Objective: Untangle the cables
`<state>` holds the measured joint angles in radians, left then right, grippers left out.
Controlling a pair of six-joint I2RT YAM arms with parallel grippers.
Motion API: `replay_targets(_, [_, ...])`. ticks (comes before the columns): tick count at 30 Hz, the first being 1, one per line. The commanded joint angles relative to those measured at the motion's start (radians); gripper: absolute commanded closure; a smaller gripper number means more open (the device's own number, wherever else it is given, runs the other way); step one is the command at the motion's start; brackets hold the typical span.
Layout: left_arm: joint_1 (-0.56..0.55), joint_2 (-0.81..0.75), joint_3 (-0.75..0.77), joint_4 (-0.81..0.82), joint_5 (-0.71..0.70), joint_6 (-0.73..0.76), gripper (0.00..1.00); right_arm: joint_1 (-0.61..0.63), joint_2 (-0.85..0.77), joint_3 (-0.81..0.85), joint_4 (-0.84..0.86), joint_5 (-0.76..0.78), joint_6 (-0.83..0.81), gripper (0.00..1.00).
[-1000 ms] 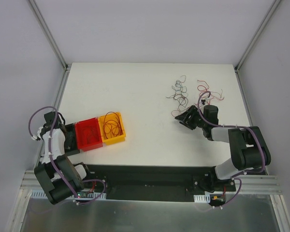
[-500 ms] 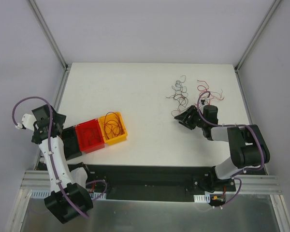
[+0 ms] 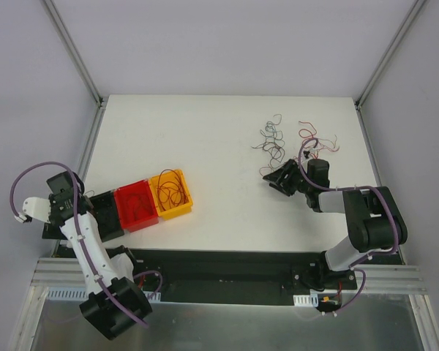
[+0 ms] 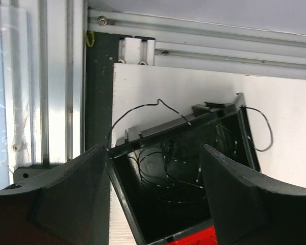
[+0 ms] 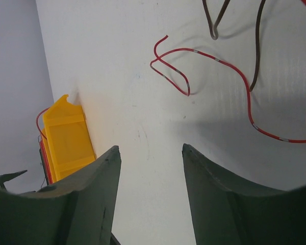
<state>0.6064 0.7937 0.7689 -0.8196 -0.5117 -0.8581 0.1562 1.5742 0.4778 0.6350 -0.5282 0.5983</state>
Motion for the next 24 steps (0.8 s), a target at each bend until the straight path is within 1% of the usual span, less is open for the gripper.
replay_targets(1, [0.045,0.022,-0.040,-0.035,-0.005,-0.059,0.25,-0.004,-0.009,0.019,0.072,-0.029,0.009,0.46])
replay_targets(5, [0.105,0.039,-0.088,-0.035,0.048,-0.088,0.20,-0.004,-0.011,0.019,0.072,-0.029,0.011,0.46])
replay_targets(7, [0.124,0.050,-0.102,-0.033,0.056,-0.107,0.20,-0.004,-0.008,0.019,0.075,-0.032,0.015,0.46])
replay_targets(8, [0.128,0.058,-0.103,-0.030,0.058,-0.117,0.22,-0.003,-0.005,0.018,0.078,-0.035,0.018,0.46])
replay_targets(10, [0.131,0.068,-0.108,-0.018,0.049,-0.117,0.29,-0.003,-0.003,0.019,0.083,-0.038,0.020,0.46])
replay_targets(12, [0.131,0.068,-0.100,-0.007,0.036,-0.099,0.49,-0.004,-0.003,0.018,0.083,-0.035,0.021,0.46])
replay_targets(13, [0.131,0.061,-0.094,-0.003,0.036,-0.084,0.55,-0.003,-0.005,0.018,0.083,-0.035,0.020,0.46])
replay_targets(14, [0.130,0.044,-0.091,0.008,0.041,-0.066,0.60,-0.004,-0.005,0.018,0.083,-0.036,0.021,0.46])
replay_targets(15, [0.130,0.027,-0.088,0.023,0.048,-0.046,0.69,-0.004,-0.002,0.018,0.084,-0.036,0.020,0.46])
replay_targets(17, [0.127,0.013,-0.085,0.051,0.077,-0.013,0.83,-0.003,0.001,0.018,0.088,-0.036,0.023,0.46])
replay_targets(19, [0.127,0.025,-0.088,0.080,0.148,0.019,1.00,-0.003,0.010,0.019,0.092,-0.038,0.024,0.46])
replay_targets(21, [0.115,0.039,-0.094,0.118,0.251,0.040,1.00,-0.003,0.018,0.019,0.098,-0.039,0.029,0.46])
replay_targets(22, [0.092,0.041,-0.102,0.135,0.275,0.045,1.00,-0.004,0.018,0.021,0.098,-0.039,0.029,0.46])
replay_targets(24, [0.008,0.051,-0.105,0.157,0.263,0.039,1.00,-0.003,0.020,0.021,0.098,-0.039,0.028,0.46])
